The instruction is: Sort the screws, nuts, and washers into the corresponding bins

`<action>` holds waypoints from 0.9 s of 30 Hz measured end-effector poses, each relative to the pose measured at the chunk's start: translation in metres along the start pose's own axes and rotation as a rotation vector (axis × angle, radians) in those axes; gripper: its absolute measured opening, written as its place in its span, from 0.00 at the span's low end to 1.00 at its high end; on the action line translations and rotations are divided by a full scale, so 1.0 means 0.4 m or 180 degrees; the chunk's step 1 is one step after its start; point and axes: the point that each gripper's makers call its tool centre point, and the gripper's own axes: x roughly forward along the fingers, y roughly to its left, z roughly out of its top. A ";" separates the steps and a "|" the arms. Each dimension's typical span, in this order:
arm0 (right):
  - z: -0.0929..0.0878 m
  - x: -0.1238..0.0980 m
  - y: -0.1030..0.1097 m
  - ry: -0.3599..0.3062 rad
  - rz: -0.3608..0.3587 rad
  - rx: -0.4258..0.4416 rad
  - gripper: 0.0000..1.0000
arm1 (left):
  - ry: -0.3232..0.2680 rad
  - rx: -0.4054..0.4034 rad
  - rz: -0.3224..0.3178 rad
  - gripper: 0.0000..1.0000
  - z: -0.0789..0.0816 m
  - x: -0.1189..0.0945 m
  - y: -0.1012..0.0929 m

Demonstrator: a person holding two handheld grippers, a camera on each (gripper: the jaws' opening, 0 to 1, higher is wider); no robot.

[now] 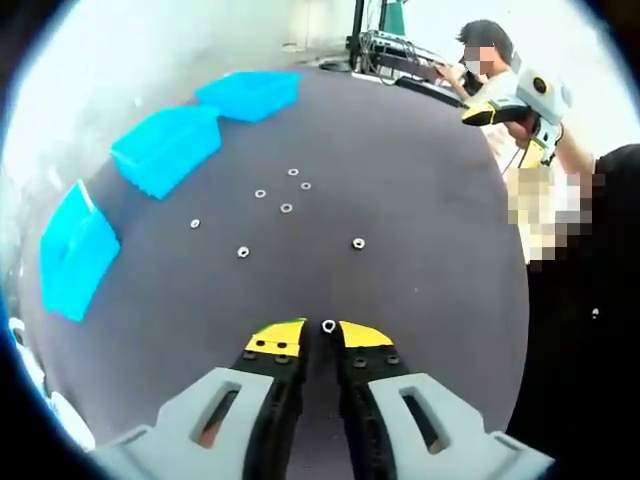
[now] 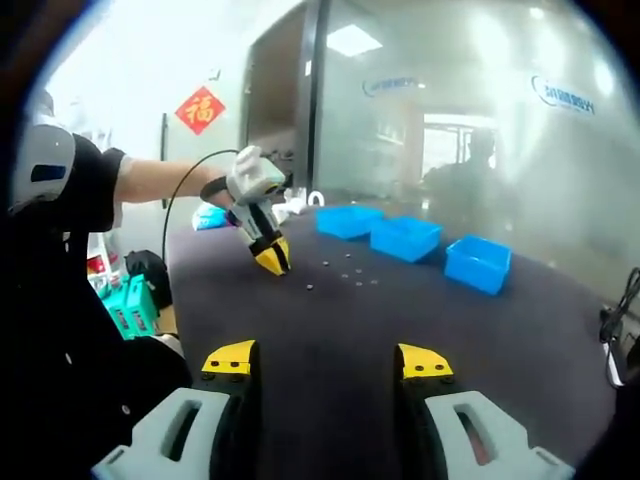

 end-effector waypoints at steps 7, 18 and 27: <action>-0.002 -0.002 0.004 -0.0004 0.0005 0.0001 0.49 | -0.0005 0.0067 -0.0014 0.06 0.000 0.002 -0.012; -0.003 -0.003 0.004 -0.0034 -0.0003 0.0037 0.49 | -0.0341 -0.0117 0.0036 0.03 0.010 -0.011 -0.015; 0.004 0.001 0.004 -0.0068 -0.0016 0.0050 0.49 | -0.0918 -0.0338 0.0223 0.03 0.051 -0.058 0.003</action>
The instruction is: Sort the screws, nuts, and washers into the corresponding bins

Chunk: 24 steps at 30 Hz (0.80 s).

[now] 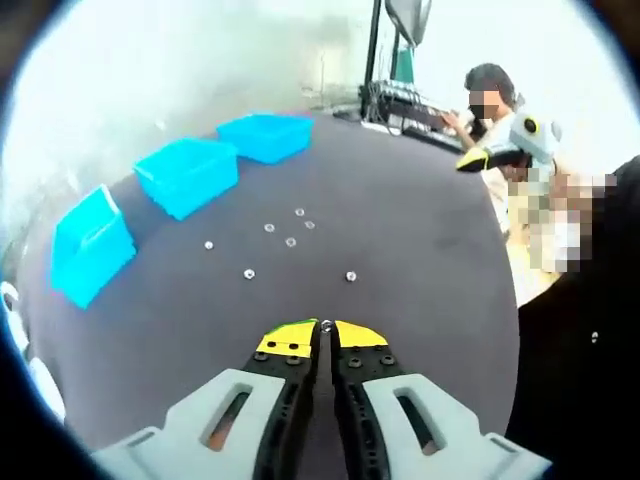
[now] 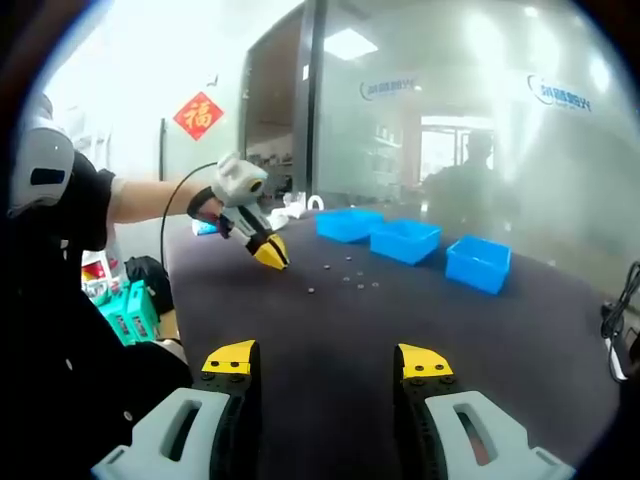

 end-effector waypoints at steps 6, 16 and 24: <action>0.012 -0.005 -0.001 -0.0073 -0.0046 0.0016 0.49 | -0.0552 -0.0116 0.0356 0.03 0.055 -0.048 0.077; 0.031 -0.021 -0.036 -0.0292 -0.0283 0.0149 0.48 | -0.1342 -0.0247 0.1167 0.03 0.128 -0.125 0.205; 0.025 -0.034 -0.030 -0.0374 -0.0352 0.0191 0.48 | -0.1721 -0.0295 0.1672 0.03 0.170 -0.163 0.291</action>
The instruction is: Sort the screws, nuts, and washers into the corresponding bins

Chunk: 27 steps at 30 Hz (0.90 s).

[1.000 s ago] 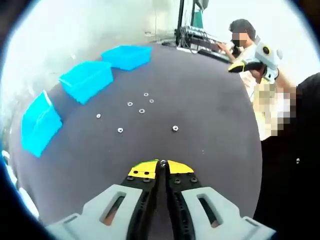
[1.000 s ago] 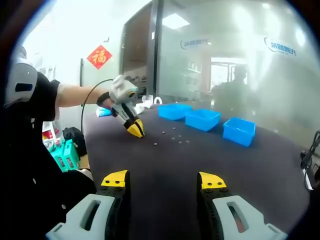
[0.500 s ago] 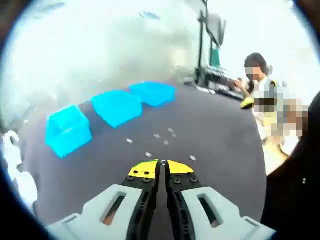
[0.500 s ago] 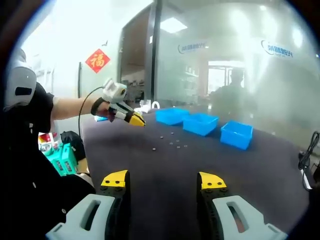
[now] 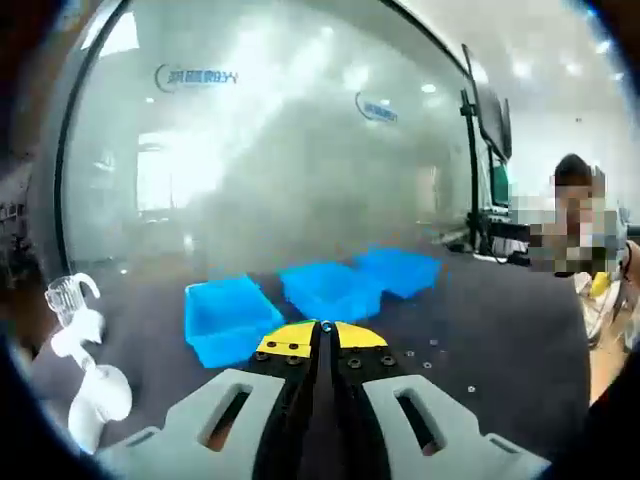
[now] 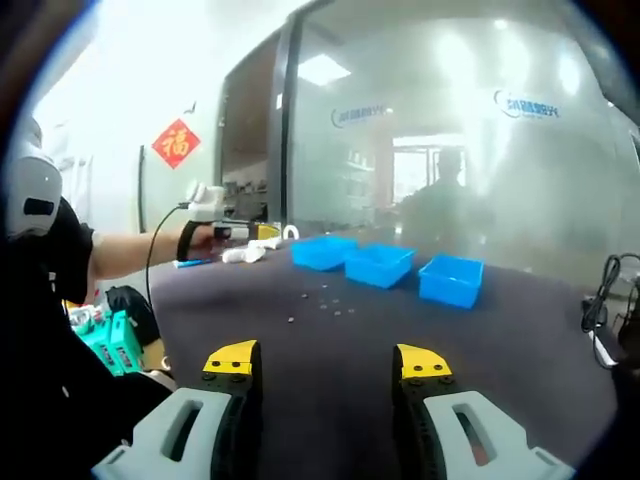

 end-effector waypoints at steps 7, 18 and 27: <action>-0.017 -0.015 0.016 0.0041 0.0007 -0.0024 0.48 | -0.0115 -0.0062 0.0214 0.03 0.027 0.073 0.059; -0.024 -0.044 0.010 0.0089 -0.0051 -0.0004 0.48 | -0.0129 -0.0182 0.0437 0.03 0.053 0.206 0.165; -0.018 -0.053 0.011 0.0100 -0.0066 -0.0003 0.48 | -0.0002 -0.0218 0.0447 0.03 0.050 0.273 0.166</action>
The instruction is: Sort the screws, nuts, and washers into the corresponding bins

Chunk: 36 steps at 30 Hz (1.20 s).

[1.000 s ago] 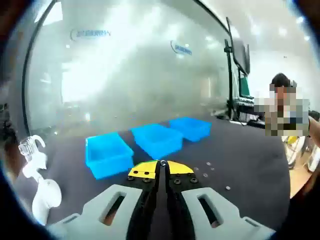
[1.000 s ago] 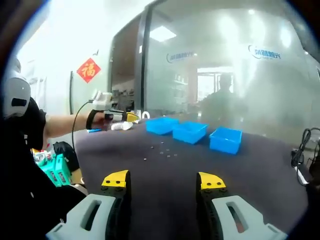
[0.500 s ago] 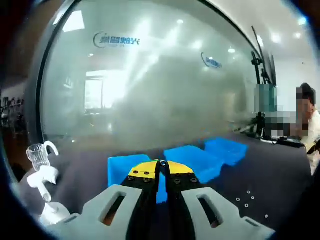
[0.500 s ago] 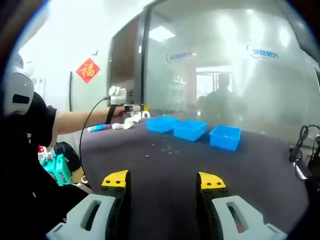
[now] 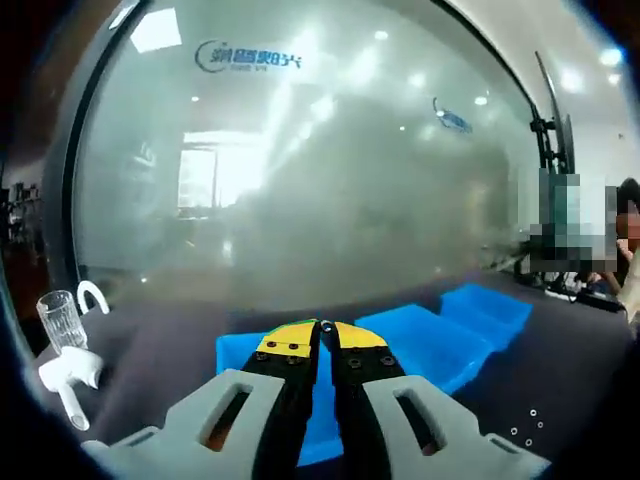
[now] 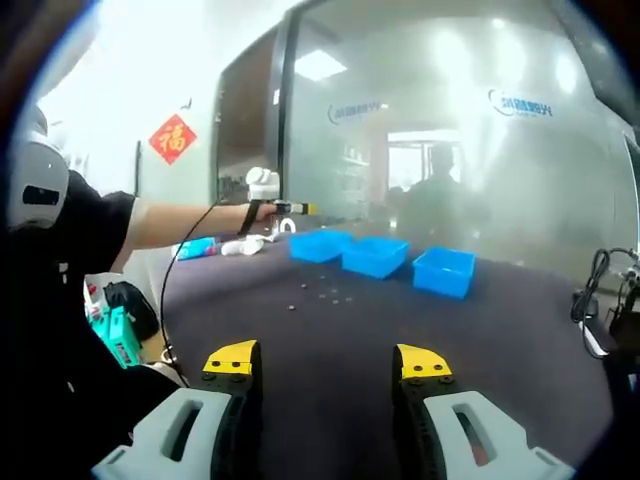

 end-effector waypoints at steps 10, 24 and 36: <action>0.004 -0.011 0.002 0.0005 0.0007 0.0000 0.47 | 0.0105 0.0088 0.0241 0.04 -0.027 0.006 0.034; -0.001 -0.007 0.016 0.0013 0.0064 -0.0005 0.47 | 0.0262 0.0093 0.0043 0.37 -0.067 -0.020 0.024; -0.001 0.010 0.029 0.0007 0.0105 0.0000 0.47 | 0.0117 -0.0221 -0.0256 0.41 -0.056 -0.118 -0.021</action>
